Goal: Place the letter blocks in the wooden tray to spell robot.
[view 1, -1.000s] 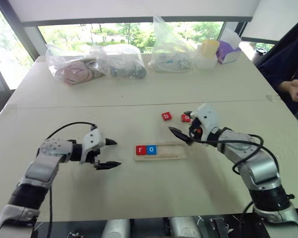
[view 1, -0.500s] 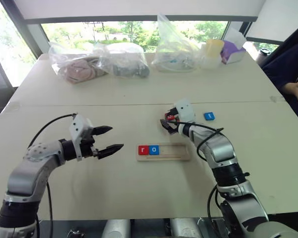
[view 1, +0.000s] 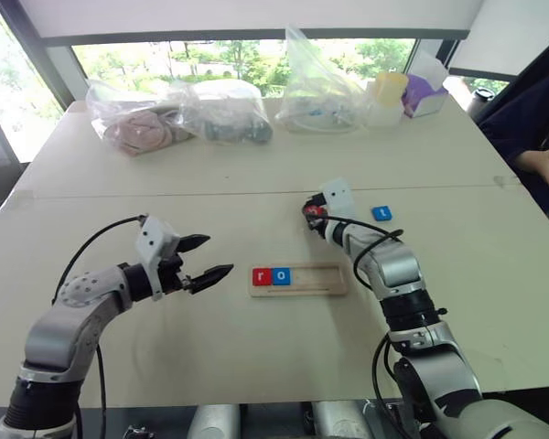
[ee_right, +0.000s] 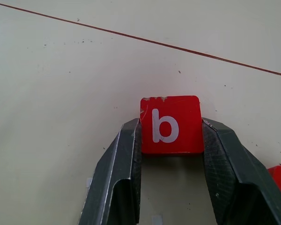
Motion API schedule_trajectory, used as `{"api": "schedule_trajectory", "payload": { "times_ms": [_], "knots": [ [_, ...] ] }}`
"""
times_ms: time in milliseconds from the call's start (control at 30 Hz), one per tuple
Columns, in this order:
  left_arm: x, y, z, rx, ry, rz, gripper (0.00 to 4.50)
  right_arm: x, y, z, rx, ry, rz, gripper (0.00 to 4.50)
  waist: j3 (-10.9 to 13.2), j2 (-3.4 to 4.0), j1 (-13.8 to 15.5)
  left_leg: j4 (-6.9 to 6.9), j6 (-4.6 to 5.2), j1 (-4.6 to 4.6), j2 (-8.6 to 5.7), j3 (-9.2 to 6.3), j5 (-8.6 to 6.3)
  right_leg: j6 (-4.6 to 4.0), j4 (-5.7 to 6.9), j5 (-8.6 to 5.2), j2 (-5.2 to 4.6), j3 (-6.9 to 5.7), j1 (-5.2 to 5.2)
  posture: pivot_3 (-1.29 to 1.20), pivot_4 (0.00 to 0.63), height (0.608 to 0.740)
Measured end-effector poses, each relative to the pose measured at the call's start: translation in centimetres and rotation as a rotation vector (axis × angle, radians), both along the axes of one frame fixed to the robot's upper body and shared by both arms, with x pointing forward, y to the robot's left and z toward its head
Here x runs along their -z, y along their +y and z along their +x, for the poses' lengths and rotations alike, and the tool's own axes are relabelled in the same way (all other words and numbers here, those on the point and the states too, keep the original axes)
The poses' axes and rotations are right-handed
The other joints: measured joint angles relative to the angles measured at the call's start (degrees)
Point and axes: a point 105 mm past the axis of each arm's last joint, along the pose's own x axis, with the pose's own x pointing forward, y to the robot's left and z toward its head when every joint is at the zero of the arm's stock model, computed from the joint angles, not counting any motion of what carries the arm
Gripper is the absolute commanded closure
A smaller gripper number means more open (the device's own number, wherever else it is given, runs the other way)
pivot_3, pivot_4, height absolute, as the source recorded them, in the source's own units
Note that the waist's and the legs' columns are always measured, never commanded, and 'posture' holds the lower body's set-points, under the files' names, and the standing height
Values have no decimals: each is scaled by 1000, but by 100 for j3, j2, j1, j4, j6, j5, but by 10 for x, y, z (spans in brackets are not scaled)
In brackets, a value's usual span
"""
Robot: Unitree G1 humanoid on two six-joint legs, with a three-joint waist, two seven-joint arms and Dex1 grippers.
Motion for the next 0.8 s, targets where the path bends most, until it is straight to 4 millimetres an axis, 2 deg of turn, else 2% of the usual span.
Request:
{"api": "schedule_trajectory", "payload": {
  "times_ms": [133,200,300,367,433,600,700,800],
  "knots": [
    [4,-8,-2,21,6,-7,0,-4,-5,-4,-16,-30,-84,3330,1,2,23,0,0,-3,-2,-1,0,0,-1,0,-2,0,-1,0,150,740],
    [6,-10,-3,27,15,-12,0,-9,-15,-11,-19,-41,-114,3330,1,2,47,1,0,-12,-4,-2,0,0,-4,0,-5,-1,-6,0,150,740],
    [8,-11,-5,34,20,-12,0,-27,-33,-27,-12,-51,-118,3330,2,2,54,0,0,-16,-5,0,0,1,-5,0,-7,0,-10,0,150,740],
    [10,-17,-7,59,28,-12,0,-40,-54,-47,21,-40,-105,3330,1,2,106,-2,0,-15,-4,-4,0,1,-6,-2,-6,-1,-9,0,150,740],
    [13,-20,-9,77,35,-19,0,-44,-77,-73,75,3,-87,3330,1,2,178,-4,0,-16,-2,-10,0,-1,-8,-3,-3,-6,-8,0,150,740],
    [10,-26,-8,121,21,-25,0,-19,-104,-123,180,157,-81,3330,1,2,158,2,0,-9,1,2,0,-22,-9,-16,1,0,-6,0,150,740],
    [9,-30,-5,143,18,-25,0,-12,-109,-134,219,190,-75,3330,1,3,135,5,1,-6,2,7,0,-24,-9,-16,4,5,-6,0,150,740],
    [6,-31,-1,146,10,-23,0,-6,-104,-141,228,220,-38,3330,1,2,153,2,1,-9,2,3,0,-18,-9,-17,7,3,-7,0,150,740]
  ]
}}
